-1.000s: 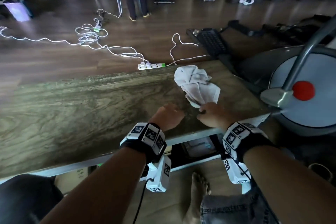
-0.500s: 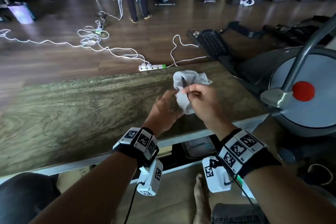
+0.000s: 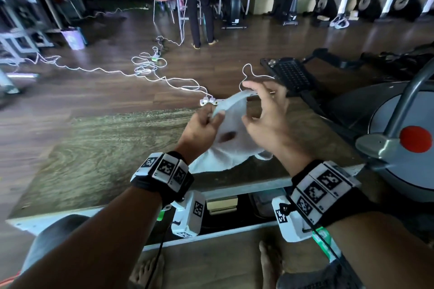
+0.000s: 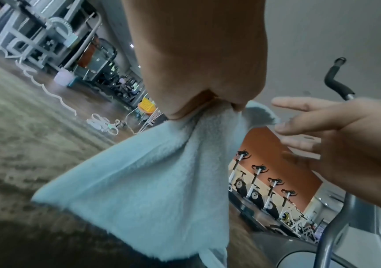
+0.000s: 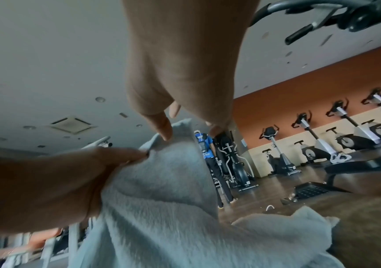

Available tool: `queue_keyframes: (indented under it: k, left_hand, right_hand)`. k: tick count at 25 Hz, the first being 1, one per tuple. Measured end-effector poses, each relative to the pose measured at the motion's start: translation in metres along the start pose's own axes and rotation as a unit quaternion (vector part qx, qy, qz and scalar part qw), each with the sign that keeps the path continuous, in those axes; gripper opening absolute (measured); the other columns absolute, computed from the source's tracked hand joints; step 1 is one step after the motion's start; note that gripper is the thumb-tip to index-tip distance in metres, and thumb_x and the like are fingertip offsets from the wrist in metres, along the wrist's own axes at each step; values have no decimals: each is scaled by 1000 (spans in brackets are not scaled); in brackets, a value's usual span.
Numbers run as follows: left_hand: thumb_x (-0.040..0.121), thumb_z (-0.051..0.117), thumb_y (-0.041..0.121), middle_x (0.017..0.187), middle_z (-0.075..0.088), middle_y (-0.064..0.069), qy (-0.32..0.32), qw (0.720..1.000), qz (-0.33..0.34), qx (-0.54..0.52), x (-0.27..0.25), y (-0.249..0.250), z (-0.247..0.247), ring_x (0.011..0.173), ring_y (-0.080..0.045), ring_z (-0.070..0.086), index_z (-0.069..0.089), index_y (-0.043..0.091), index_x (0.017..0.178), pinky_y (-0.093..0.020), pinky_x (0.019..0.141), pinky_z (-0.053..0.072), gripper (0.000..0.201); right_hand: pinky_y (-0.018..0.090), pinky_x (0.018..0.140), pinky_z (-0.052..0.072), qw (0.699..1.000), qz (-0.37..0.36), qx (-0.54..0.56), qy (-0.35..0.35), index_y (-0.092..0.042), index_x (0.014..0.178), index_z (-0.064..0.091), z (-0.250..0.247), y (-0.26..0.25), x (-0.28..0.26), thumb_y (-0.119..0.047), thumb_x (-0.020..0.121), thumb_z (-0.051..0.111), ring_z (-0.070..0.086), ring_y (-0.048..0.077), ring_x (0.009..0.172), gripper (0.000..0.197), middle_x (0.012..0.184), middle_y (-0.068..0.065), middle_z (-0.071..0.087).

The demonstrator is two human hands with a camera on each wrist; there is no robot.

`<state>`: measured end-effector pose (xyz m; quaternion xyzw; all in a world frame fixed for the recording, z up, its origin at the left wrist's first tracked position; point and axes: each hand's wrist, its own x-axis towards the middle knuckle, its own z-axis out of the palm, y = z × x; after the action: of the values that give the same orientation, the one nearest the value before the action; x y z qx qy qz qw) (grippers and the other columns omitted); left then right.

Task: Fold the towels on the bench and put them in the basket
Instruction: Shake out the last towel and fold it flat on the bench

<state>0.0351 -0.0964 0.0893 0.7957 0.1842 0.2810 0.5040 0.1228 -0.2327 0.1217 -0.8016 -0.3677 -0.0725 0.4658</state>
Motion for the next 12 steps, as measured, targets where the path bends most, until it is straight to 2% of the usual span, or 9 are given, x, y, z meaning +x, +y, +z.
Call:
queue_keyframes:
  k: [1, 2, 3, 4, 5, 7, 8, 10, 12]
  left_hand:
    - [97, 60, 19, 70, 60, -11, -46, 999, 9, -13, -3, 5, -2, 61, -16, 55, 55, 1, 90, -29, 57, 47, 20]
    - [95, 62, 11, 74, 64, -18, -91, 995, 12, -29, -6, 9, -3, 62, -19, 60, 56, -3, 94, -29, 58, 52, 15]
    - [92, 64, 4, 79, 68, -24, -127, 991, 15, -31, -11, 13, -5, 65, -24, 65, 57, -3, 96, -31, 61, 57, 11]
    - [89, 65, -1, 82, 69, -25, -142, 990, 21, -5, -13, 12, -7, 68, -25, 68, 58, -2, 96, -34, 64, 60, 9]
    - [87, 65, -3, 81, 70, -21, -139, 989, 33, 35, -14, 9, -10, 69, -19, 69, 59, 2, 93, -34, 66, 60, 10]
    - [82, 71, 3, 70, 64, -1, -94, 988, 48, 115, -18, -3, -18, 59, 3, 56, 60, 11, 85, -18, 58, 49, 14]
    - [82, 73, 9, 66, 60, 7, -69, 987, 37, 140, -20, -9, -24, 55, 5, 50, 60, 16, 82, -15, 55, 42, 15]
    - [84, 73, 21, 61, 56, 9, -43, 979, -3, 200, -27, -23, -41, 53, 0, 46, 59, 23, 70, -20, 53, 38, 20]
    - [88, 68, 25, 56, 52, 8, -16, 966, -34, 254, -34, -32, -59, 52, -7, 44, 55, 23, 63, -25, 51, 34, 28]
  right_hand:
    - [16, 101, 30, 999, -30, -32, -13, -40, 134, 54, 5, 0, -5, -2, 76, 63, 34, 16, 123, 70, 141, -5, 35]
    - [24, 102, 35, 996, -49, -61, -42, -39, 130, 56, 10, 0, -10, -6, 76, 60, 39, 19, 119, 64, 137, -5, 44]
    - [34, 96, 43, 992, -54, -86, -73, -34, 119, 62, 14, 1, -13, -12, 76, 58, 49, 22, 111, 48, 124, -4, 58]
    - [40, 86, 50, 990, -43, -93, -100, -26, 103, 66, 15, 0, -16, -16, 78, 57, 59, 24, 97, 29, 103, -2, 68]
    - [42, 75, 52, 989, -22, -75, -122, -19, 90, 68, 14, 1, -19, -17, 80, 58, 63, 25, 83, 14, 84, 0, 70]
    - [34, 63, 50, 989, 24, -15, -142, -13, 80, 71, 10, 2, -23, -9, 84, 59, 62, 21, 71, 13, 73, 3, 70]
    - [29, 61, 45, 990, 39, -2, -133, -11, 82, 72, 9, 1, -24, -6, 86, 58, 61, 18, 72, 15, 75, 4, 70]
    - [20, 62, 39, 995, 68, 20, -72, -11, 91, 72, 5, 1, -24, -3, 89, 56, 59, 13, 79, 17, 82, 1, 69]
    - [13, 61, 40, 994, 108, 33, -12, -18, 94, 70, 0, -1, -21, -6, 90, 58, 60, 13, 82, 18, 85, -4, 67]
